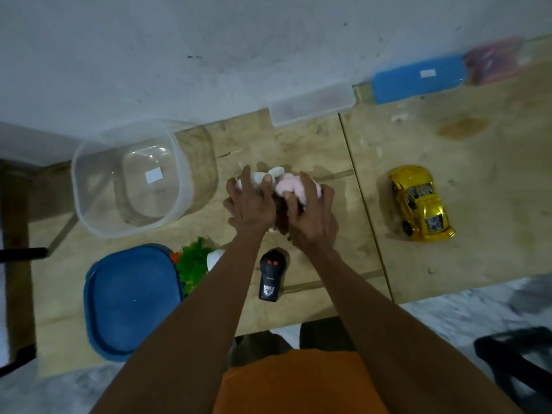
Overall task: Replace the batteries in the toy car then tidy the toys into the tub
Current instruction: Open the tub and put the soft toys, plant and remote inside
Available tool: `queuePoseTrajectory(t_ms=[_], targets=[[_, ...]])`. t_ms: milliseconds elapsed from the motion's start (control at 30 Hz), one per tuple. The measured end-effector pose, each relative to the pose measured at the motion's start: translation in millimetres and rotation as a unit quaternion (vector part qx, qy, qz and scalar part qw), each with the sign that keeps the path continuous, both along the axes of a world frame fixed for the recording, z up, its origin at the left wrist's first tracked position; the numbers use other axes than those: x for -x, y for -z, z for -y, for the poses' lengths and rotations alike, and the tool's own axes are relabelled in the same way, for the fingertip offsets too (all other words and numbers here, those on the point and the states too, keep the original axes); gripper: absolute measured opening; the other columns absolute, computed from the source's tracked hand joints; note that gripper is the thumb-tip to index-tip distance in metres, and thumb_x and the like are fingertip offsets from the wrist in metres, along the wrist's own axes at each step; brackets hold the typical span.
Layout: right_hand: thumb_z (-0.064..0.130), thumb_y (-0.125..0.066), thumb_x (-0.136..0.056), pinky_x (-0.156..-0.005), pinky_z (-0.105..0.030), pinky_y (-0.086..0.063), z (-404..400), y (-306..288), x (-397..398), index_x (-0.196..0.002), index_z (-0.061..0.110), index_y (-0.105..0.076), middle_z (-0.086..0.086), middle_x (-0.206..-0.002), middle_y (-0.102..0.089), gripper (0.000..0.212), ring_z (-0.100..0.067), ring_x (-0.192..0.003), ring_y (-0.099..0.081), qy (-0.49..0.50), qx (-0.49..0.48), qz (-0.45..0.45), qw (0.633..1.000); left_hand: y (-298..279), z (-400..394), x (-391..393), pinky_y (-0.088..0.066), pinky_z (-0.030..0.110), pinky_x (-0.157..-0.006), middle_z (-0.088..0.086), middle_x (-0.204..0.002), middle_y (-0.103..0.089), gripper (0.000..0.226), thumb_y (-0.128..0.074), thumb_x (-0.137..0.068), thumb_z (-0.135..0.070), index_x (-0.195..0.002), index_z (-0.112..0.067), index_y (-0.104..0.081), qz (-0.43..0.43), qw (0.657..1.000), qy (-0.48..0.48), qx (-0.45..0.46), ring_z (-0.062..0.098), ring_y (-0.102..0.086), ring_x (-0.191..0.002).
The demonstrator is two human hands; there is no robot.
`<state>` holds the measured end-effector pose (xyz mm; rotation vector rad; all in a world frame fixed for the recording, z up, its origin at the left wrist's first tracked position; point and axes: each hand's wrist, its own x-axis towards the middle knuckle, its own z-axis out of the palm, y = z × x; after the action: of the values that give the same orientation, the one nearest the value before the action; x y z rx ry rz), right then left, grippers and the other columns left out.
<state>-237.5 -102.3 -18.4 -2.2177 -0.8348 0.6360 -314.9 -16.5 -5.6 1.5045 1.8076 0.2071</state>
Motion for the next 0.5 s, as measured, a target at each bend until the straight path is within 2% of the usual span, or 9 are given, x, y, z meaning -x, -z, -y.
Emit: queuePoseTrajectory(t_ms=[100, 300, 367, 500], targets=[[0.053, -0.049, -0.098, -0.078, -0.035, -0.048, -0.8, 0.5, -15.2, -0.145, 0.039, -0.041, -0.002, -0.135, -0.043, 0.050, -0.027, -0.106, -0.061, 0.000, 0.010, 0.011, 1.000, 6.2, 2.2, -6.5, -0.031, 0.055, -0.107, 0.002, -0.161, -0.022, 0.056, -0.043, -0.099, -0.061, -0.150, -0.040, -0.033, -0.005, 0.999, -0.018, -0.034, 0.036, -0.028, -0.139], [0.044, -0.059, -0.096, -0.064, -0.040, -0.056, -3.2, 4.8, -47.3, -0.144, 0.029, -0.049, -0.009, -0.122, -0.051, 0.051, -0.029, -0.090, -0.063, 0.012, -0.037, 0.067, 0.997, 22.4, -3.8, -13.5, -0.029, 0.040, -0.107, 0.010, -0.144, -0.044, 0.047, -0.055, -0.100, -0.048, -0.139, -0.022, -0.053, 0.044, 0.993, 0.041, -0.098, 0.034, -0.040, -0.133], [0.042, -0.060, -0.097, -0.067, -0.037, -0.055, -2.5, 2.1, -56.3, -0.145, 0.030, -0.048, -0.009, -0.122, -0.051, 0.051, -0.027, -0.092, -0.063, 0.000, -0.033, 0.073, 0.997, 20.2, -4.6, -14.0, -0.031, 0.037, -0.100, 0.010, -0.140, -0.045, 0.047, -0.057, -0.098, -0.049, -0.137, -0.023, -0.054, 0.049, 0.994, 0.028, -0.096, 0.033, -0.040, -0.131], [0.053, -0.052, -0.097, -0.074, -0.031, -0.048, -0.3, -9.9, -65.9, -0.142, 0.041, -0.045, -0.002, -0.128, -0.047, 0.048, -0.023, -0.106, -0.061, 0.000, 0.009, 0.056, 0.998, 1.8, 1.4, -12.1, -0.031, 0.031, -0.093, 0.008, -0.138, -0.044, 0.048, -0.059, -0.097, -0.050, -0.138, -0.026, -0.055, 0.077, 0.990, 0.004, -0.118, 0.030, -0.043, -0.129]])
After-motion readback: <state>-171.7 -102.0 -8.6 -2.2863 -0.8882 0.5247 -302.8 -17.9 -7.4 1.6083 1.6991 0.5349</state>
